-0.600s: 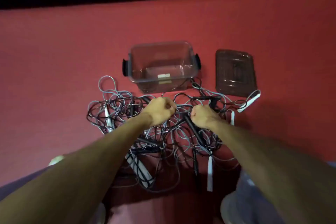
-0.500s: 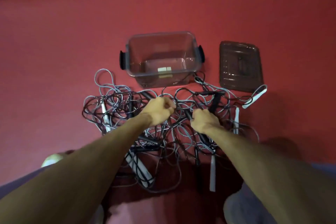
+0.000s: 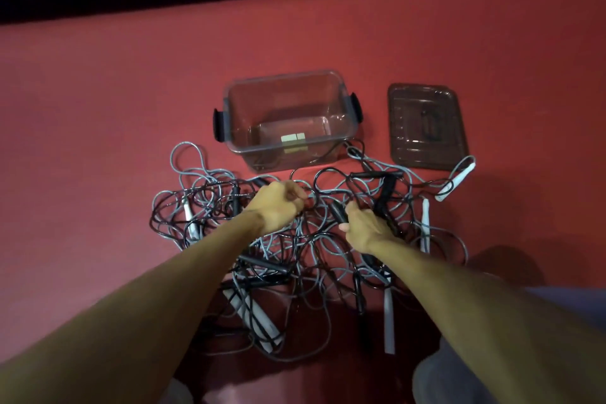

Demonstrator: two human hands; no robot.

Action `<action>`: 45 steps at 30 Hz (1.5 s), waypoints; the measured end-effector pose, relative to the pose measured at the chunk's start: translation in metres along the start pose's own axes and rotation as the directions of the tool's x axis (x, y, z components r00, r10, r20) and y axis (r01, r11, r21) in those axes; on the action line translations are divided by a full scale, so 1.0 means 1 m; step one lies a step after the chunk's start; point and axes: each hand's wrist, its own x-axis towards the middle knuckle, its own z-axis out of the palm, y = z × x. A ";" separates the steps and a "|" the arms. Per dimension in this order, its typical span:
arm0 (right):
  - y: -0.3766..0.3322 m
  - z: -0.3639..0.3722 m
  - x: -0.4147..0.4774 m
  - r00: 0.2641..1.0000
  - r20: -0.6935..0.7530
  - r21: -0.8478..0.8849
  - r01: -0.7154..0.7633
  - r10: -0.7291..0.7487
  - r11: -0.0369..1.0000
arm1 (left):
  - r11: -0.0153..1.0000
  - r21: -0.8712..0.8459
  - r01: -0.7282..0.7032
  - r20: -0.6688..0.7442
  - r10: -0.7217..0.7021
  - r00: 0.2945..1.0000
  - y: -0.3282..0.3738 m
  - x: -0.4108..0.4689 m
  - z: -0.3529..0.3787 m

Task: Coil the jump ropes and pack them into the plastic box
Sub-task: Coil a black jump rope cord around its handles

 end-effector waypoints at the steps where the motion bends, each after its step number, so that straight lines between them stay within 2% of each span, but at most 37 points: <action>1: -0.001 -0.011 -0.005 0.999 0.002 0.063 0.041 -0.041 0.997 | 1.000 -0.004 -0.010 -0.011 0.010 1.000 0.007 -0.005 -0.005; 5: -0.013 -0.059 -0.034 0.977 -0.072 0.356 0.213 -0.201 0.910 | 0.981 0.168 -0.097 -0.110 0.116 0.987 0.041 -0.036 -0.036; 10: -0.042 -0.127 -0.084 0.938 -0.237 0.456 0.338 -0.254 0.824 | 0.970 0.193 -0.151 -0.303 0.205 0.931 0.090 -0.089 -0.075; 12: -0.052 -0.155 -0.110 0.921 -0.268 0.481 0.383 -0.284 0.788 | 0.977 0.135 -0.165 -0.347 0.203 0.915 0.105 -0.112 -0.086; 14: -0.065 -0.179 -0.137 0.886 -0.316 0.483 0.458 -0.340 0.746 | 0.979 -0.021 -0.204 -0.368 0.182 0.912 0.117 -0.136 -0.092; 16: -0.079 -0.200 -0.163 0.842 -0.358 0.468 0.536 -0.404 0.703 | 0.936 -0.246 -0.250 -0.381 0.144 0.913 0.128 -0.159 -0.096; 19: -0.097 -0.226 -0.199 0.777 -0.429 0.446 0.625 -0.460 0.641 | 0.844 -0.413 -0.341 -0.418 0.157 0.895 0.140 -0.193 -0.102; 22: -0.109 -0.242 -0.224 0.683 -0.509 0.375 0.724 -0.524 0.579 | 0.733 -0.483 -0.479 -0.492 0.225 0.841 0.144 -0.218 -0.103; 25: -0.108 -0.239 -0.231 0.601 -0.591 0.339 0.790 -0.538 0.511 | 0.632 -0.528 -0.568 -0.581 0.219 0.784 0.148 -0.236 -0.105; 27: -0.106 -0.232 -0.227 0.603 -0.624 0.382 0.790 -0.497 0.480 | 0.590 -0.553 -0.588 -0.618 0.183 0.765 0.150 -0.245 -0.112; 29: -0.106 -0.231 -0.224 0.619 -0.637 0.386 0.772 -0.459 0.505 | 0.560 -0.563 -0.608 -0.648 0.157 0.745 0.152 -0.251 -0.120; 32: -0.105 -0.231 -0.227 0.602 -0.669 0.316 0.761 -0.436 0.566 | 0.569 -0.556 -0.606 -0.654 0.150 0.741 0.154 -0.253 -0.124; 34: -0.101 -0.230 -0.232 0.594 -0.677 0.280 0.753 -0.433 0.595 | 0.652 -0.476 -0.590 -0.680 0.153 0.718 0.153 -0.249 -0.120; 35: -0.098 -0.230 -0.235 0.591 -0.677 0.254 0.747 -0.439 0.615 | 0.763 -0.315 -0.565 -0.725 0.191 0.662 0.151 -0.247 -0.117; 36: -0.096 -0.231 -0.238 0.583 -0.676 0.214 0.741 -0.450 0.636 | 0.872 -0.041 -0.487 -0.761 0.289 0.581 0.149 -0.244 -0.115; 37: -0.094 -0.232 -0.243 0.572 -0.676 0.169 0.734 -0.464 0.657 | 0.896 0.259 -0.362 -0.743 0.424 0.518 0.147 -0.245 -0.111; 38: -0.093 -0.232 -0.246 0.559 -0.675 0.128 0.732 -0.482 0.670 | 0.837 0.479 -0.264 -0.676 0.544 0.497 0.147 -0.246 -0.105; 39: -0.093 -0.233 -0.249 0.548 -0.673 0.099 0.732 -0.496 0.674 | 0.773 0.592 -0.228 -0.598 0.611 0.518 0.147 -0.249 -0.098; 40: -0.092 -0.234 -0.252 0.539 -0.676 0.088 0.736 -0.502 0.672 | 0.747 0.619 -0.242 -0.543 0.629 0.556 0.150 -0.251 -0.091; 42: -0.090 -0.233 -0.255 0.526 -0.694 0.114 0.755 -0.492 0.645 | 0.763 0.575 -0.295 -0.498 0.613 0.614 0.159 -0.255 -0.080; 45: -0.091 -0.230 -0.258 0.516 -0.709 0.168 0.787 -0.482 0.594 | 0.793 0.541 -0.279 -0.495 0.569 0.657 0.166 -0.249 -0.076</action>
